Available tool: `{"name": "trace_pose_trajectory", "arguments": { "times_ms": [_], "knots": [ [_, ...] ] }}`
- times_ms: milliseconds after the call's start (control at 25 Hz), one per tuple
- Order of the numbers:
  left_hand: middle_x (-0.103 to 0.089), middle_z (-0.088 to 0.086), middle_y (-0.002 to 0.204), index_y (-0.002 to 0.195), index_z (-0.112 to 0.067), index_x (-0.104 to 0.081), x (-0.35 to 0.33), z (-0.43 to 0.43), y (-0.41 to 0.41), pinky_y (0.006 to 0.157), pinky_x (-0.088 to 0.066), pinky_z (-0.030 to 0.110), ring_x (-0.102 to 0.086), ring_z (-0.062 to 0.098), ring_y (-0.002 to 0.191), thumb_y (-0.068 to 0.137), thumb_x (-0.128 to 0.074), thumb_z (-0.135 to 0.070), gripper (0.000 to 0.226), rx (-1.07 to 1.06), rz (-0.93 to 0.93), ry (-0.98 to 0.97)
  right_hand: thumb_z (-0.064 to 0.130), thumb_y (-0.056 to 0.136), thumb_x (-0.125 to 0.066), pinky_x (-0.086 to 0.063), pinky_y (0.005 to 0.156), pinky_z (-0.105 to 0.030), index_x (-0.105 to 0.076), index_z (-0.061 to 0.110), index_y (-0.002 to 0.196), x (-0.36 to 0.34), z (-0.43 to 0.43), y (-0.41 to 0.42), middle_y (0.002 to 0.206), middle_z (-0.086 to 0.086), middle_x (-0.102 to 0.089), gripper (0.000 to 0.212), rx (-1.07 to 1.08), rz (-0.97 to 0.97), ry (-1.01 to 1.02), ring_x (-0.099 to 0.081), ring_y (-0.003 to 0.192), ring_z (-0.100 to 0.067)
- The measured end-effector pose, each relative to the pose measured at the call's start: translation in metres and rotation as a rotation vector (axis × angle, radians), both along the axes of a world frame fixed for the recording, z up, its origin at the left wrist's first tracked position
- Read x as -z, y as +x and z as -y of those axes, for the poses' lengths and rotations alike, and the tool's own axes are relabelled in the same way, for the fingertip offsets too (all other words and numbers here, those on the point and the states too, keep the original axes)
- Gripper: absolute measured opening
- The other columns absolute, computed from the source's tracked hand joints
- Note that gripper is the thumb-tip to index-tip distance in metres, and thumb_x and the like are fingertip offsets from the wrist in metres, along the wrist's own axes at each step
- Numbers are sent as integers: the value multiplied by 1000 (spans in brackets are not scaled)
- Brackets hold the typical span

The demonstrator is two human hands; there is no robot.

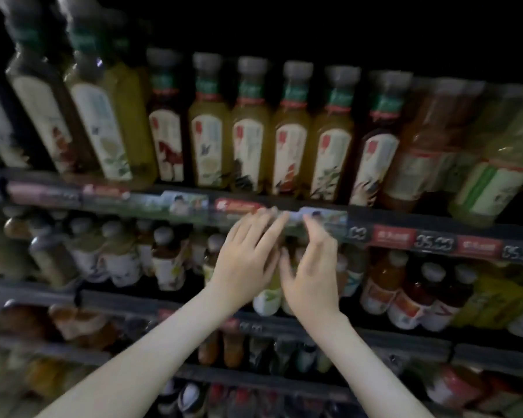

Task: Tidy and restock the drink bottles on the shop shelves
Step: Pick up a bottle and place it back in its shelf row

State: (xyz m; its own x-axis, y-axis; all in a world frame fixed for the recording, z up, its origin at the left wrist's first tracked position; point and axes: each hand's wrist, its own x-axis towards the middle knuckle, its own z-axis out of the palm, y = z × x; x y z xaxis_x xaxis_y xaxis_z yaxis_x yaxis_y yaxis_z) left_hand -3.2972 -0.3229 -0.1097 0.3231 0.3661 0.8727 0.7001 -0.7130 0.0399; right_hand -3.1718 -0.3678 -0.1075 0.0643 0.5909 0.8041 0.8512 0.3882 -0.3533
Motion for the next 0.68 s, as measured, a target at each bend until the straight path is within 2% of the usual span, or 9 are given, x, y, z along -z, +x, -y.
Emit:
{"name": "trace_pose_trajectory", "arguments": {
  "times_ms": [120,240,320,400,480,600,680],
  "knots": [
    [-61,14,124,127,-2,-57,84,34,-77,101,-39,34,-54,24,115,93,-47,-16,38,-157,-4,-202,8,86,-67,-46,95,-30,-41,7,133,64,11,-65,119,-11,-55,53,-174,15,-249,-50,110,-21],
    [-63,13,117,123,-1,-59,179,81,-170,93,-40,33,-58,26,104,84,-47,-20,45,-384,-28,-611,11,93,-57,-45,95,-29,-48,8,132,140,21,-146,122,-7,-56,40,-335,108,-667,-53,115,-22],
    [-64,12,114,122,-4,-58,245,124,-232,85,-44,33,-61,27,97,78,-45,-24,50,-506,-24,-877,14,95,-52,-41,98,-29,-44,11,136,200,32,-201,130,-6,-51,41,-413,181,-949,-49,122,-22],
    [-66,10,108,118,-5,-62,318,175,-286,77,-47,32,-64,26,90,75,-42,-25,51,-625,-1,-1096,11,94,-52,-38,98,-33,-44,9,136,274,47,-253,132,-10,-50,43,-447,259,-1158,-48,124,-27],
    [-66,8,105,116,-6,-62,384,227,-319,72,-47,30,-66,25,86,74,-40,-24,51,-695,46,-1270,10,95,-50,-35,100,-32,-40,10,139,352,70,-290,138,-10,-46,45,-469,353,-1347,-44,128,-28],
    [-67,7,103,118,-9,-53,496,284,-350,65,-50,25,-66,22,80,72,-39,-24,50,-756,110,-1424,18,99,-43,-30,105,-23,-28,13,146,483,106,-332,148,-4,-35,49,-524,496,-1549,-35,136,-19],
    [-67,6,102,116,-9,-53,569,298,-360,65,-49,25,-64,20,78,72,-39,-23,48,-808,152,-1495,18,100,-41,-32,105,-24,-23,15,148,575,126,-354,150,-4,-32,51,-546,564,-1614,-33,136,-18]
  ]
}}
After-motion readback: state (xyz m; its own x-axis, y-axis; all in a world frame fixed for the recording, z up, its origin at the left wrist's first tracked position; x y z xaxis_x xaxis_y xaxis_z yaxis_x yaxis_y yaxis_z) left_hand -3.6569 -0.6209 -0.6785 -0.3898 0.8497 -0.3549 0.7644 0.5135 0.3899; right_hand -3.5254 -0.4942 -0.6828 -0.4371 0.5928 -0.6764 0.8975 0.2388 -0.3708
